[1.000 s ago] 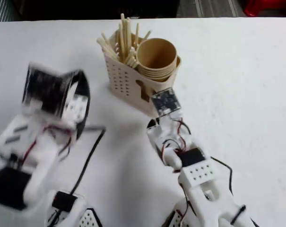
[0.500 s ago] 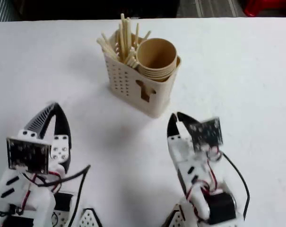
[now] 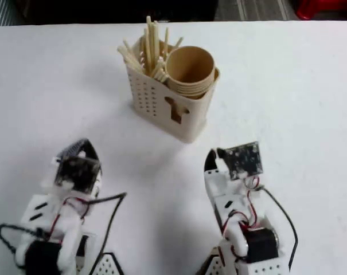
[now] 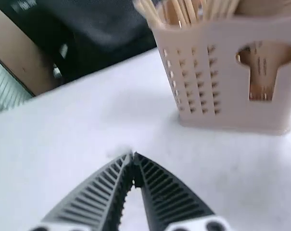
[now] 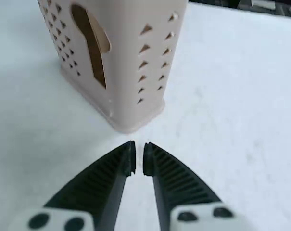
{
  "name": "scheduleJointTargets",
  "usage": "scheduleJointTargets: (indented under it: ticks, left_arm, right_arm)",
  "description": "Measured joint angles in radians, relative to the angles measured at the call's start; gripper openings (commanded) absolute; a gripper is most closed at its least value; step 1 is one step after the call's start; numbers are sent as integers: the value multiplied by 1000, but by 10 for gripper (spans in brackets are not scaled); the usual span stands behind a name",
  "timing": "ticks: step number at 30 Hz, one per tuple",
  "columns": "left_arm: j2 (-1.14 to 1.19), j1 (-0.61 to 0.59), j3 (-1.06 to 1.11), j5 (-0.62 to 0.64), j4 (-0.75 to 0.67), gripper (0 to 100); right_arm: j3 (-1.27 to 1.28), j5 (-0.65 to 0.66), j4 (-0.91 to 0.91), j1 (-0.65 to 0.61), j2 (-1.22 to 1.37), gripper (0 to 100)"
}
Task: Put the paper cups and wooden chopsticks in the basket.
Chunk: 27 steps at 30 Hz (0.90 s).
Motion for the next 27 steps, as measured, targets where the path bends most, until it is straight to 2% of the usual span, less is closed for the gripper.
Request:
scheduleJointTargets:
  ticks: [3, 9, 17, 22, 27]
  left_arm:
    - [0, 0, 94, 0, -3, 24]
    - [6, 2, 284, 0, -103, 24]
    - [5, 0, 445, -6, -184, 25]
    - [5, -6, 448, -6, -167, 25]
    - [5, -8, 448, -6, -43, 25]
  right_arm:
    - [60, 0, 0, 11, 2, 45]
    - [193, 0, 2, 9, 2, 45]
    - [206, 0, 38, 9, 3, 45]
    - [206, 0, 141, 9, 3, 45]
    - [206, 0, 238, 9, 3, 45]
